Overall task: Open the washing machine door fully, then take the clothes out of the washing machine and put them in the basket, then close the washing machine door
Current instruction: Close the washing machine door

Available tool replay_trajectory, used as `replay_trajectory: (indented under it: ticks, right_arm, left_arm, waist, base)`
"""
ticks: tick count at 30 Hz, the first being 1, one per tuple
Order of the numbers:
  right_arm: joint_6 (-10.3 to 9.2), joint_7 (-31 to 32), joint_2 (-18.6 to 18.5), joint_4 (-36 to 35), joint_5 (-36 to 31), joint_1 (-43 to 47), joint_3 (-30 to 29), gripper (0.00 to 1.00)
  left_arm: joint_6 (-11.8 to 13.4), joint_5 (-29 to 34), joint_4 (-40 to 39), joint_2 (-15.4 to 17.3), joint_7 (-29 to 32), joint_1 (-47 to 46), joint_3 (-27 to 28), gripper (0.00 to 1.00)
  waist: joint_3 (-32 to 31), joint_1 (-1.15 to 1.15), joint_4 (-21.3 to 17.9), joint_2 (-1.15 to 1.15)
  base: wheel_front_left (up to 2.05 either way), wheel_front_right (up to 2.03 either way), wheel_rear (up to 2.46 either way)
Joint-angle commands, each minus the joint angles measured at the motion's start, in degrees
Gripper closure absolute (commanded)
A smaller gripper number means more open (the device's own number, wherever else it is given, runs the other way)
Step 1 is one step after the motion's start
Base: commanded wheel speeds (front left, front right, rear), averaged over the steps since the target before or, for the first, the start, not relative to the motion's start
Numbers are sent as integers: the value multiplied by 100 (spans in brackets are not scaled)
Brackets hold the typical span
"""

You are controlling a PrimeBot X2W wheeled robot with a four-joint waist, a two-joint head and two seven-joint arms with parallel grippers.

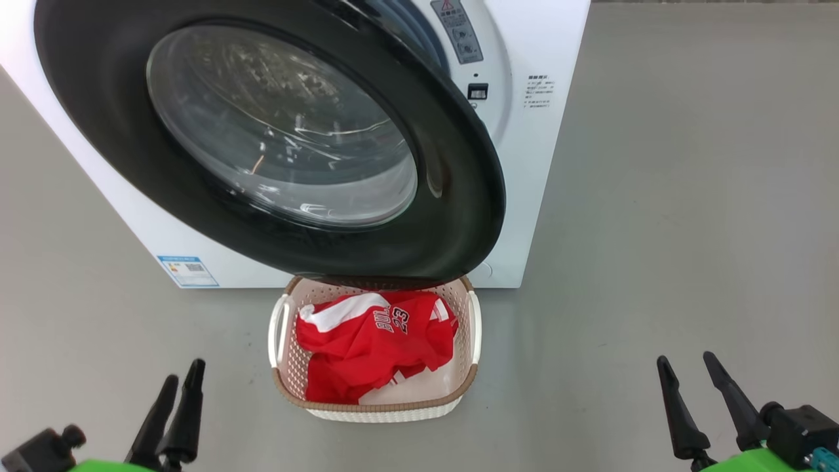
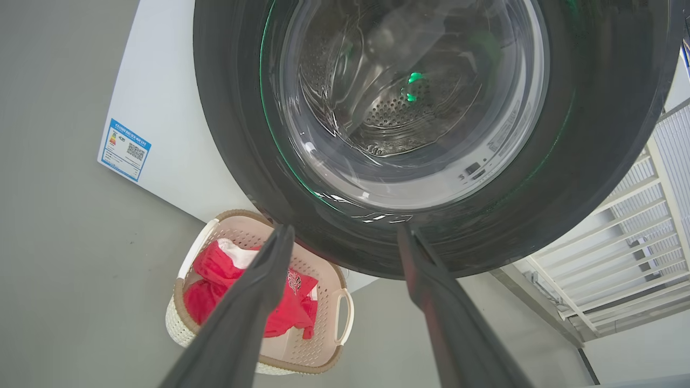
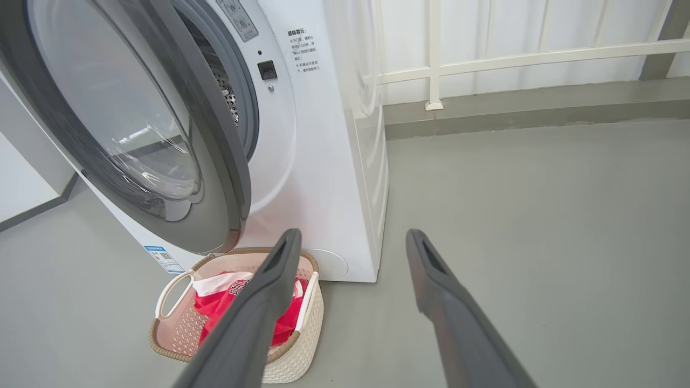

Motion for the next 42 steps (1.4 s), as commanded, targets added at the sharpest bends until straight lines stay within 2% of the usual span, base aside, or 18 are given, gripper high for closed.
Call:
replay_trajectory:
  ticks: [1,8,16,22,29,42]
  right_arm:
    - [42,-37,-107,-157,33,19,87,0]
    - [42,-37,-117,-188,41,142,-12,0]
    - [42,-37,-124,-215,43,167,-80,0]
    - [42,-37,-111,-238,28,182,-115,0]
    - [42,-37,-116,-213,26,210,-116,0]
    - [42,-37,-127,-209,31,211,-84,0]
  left_arm:
    - [-39,225,-141,105,-52,-18,305,0]
    - [-39,1671,-237,-161,-52,248,843,0]
    - [-39,3818,-532,-554,-52,462,1454,0]
    - [-39,4881,-769,-916,-52,620,1833,0]
    - [-39,5222,-692,-1087,-52,770,1837,0]
    - [-39,5311,-671,-1143,-52,752,1854,0]
  waist:
    - [-23,0,-2,0]
    - [-77,0,1,0]
    - [-84,0,-6,0]
    - [-105,0,-15,0]
    - [-123,0,-18,0]
    - [-147,0,19,0]
  base:
    - [0,0,0]
    - [0,0,0]
    - [0,0,0]
    - [0,0,0]
    - [0,0,0]
    - [0,0,0]
